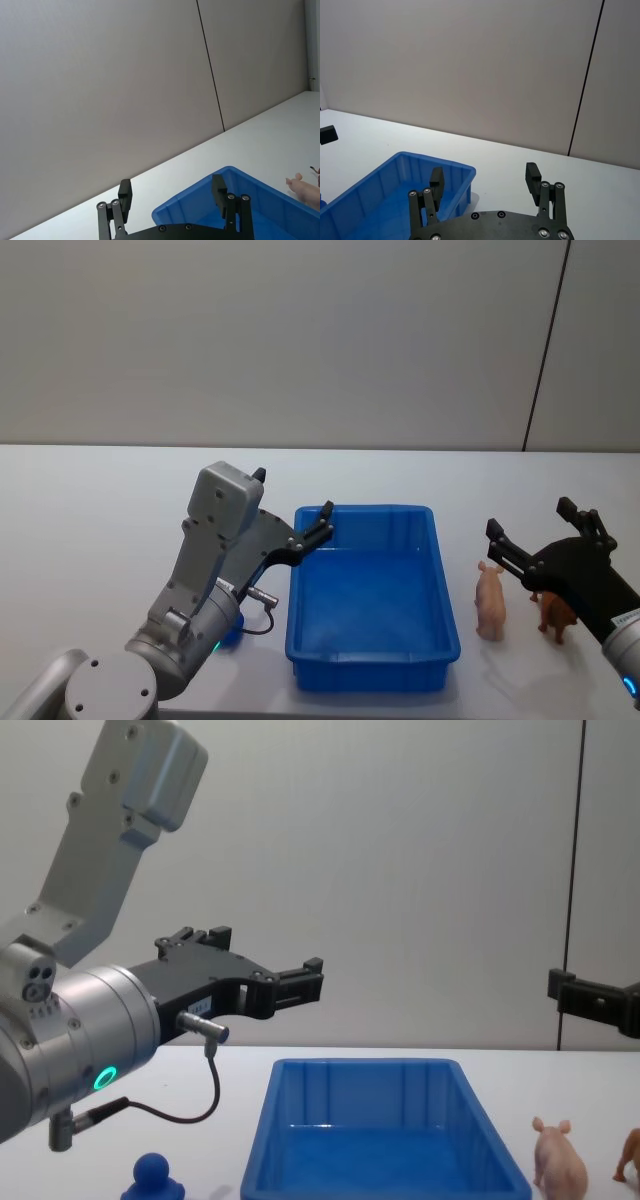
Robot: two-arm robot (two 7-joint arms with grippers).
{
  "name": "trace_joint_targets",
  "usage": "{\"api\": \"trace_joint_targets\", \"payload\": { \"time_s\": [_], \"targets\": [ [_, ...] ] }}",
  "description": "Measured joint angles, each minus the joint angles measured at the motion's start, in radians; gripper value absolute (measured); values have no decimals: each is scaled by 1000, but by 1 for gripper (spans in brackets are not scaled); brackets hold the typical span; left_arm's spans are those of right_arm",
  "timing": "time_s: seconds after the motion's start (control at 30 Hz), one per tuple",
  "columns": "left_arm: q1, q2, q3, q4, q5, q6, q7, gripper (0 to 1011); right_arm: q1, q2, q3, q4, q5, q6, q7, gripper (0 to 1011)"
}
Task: Pick up the two dolls from the table and place them into the box.
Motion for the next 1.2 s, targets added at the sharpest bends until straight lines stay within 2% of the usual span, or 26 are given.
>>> {"api": "trace_joint_targets", "payload": {
  "time_s": [0.67,0.9,1.2],
  "targets": [
    [0,0,0,0,0,0,0,1001,4,2,3,8,0,0,3,1001],
    [0,0,0,0,0,0,0,1001,25,8,16,44,-4,6,22,1001],
    [0,0,0,0,0,0,0,1001,66,17,31,129,-39,23,53,1001]
  ]
}}
